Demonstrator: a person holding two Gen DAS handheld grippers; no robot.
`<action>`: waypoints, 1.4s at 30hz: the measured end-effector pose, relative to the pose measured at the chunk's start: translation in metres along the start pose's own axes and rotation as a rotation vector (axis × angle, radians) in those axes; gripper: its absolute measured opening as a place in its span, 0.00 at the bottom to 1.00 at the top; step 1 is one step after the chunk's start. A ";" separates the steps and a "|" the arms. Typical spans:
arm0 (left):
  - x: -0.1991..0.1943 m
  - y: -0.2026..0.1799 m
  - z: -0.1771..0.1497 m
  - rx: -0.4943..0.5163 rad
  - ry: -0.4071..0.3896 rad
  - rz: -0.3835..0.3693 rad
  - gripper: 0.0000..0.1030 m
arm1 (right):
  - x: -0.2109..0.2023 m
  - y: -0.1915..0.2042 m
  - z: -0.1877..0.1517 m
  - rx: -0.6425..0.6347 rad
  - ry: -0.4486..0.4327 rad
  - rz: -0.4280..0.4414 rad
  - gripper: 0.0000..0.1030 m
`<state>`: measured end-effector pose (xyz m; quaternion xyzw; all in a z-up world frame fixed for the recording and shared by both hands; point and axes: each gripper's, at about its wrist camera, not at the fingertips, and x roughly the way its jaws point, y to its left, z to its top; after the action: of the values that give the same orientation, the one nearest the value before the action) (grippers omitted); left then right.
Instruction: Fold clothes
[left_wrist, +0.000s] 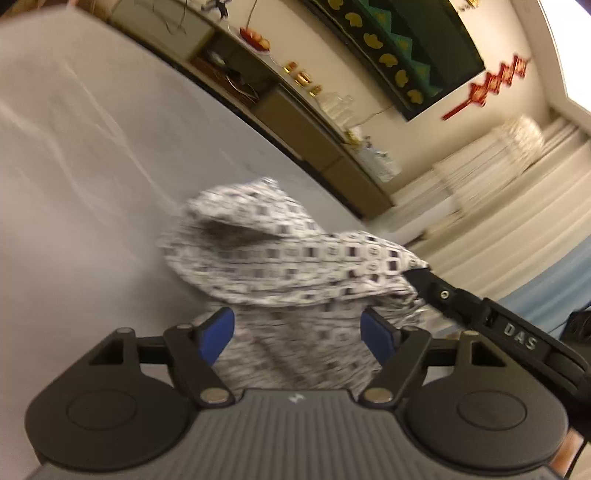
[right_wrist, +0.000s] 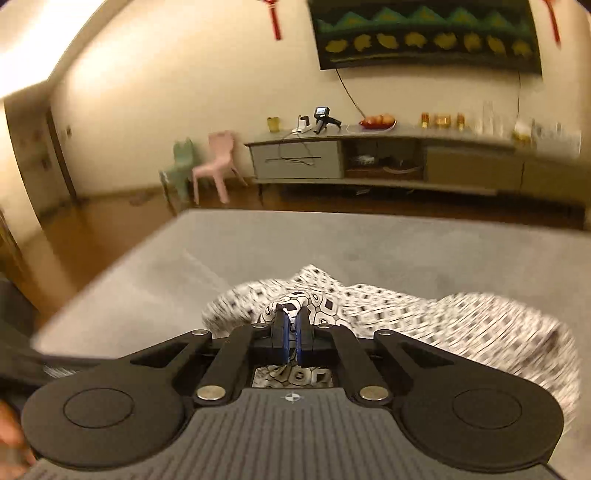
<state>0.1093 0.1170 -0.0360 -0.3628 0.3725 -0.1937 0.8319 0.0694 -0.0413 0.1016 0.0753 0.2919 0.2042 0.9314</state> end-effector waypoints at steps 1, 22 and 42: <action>0.007 0.002 0.000 -0.013 -0.002 -0.021 0.57 | -0.001 -0.005 0.001 0.039 0.002 0.024 0.02; 0.018 0.025 -0.018 0.193 0.038 0.173 0.25 | -0.026 -0.101 -0.089 0.127 0.089 -0.377 0.03; 0.065 0.009 -0.005 0.333 -0.025 0.174 0.00 | 0.055 -0.176 0.023 0.284 -0.094 -0.199 0.01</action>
<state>0.1478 0.0822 -0.0759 -0.1891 0.3551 -0.1756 0.8985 0.1829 -0.1780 0.0462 0.1863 0.2801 0.0639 0.9395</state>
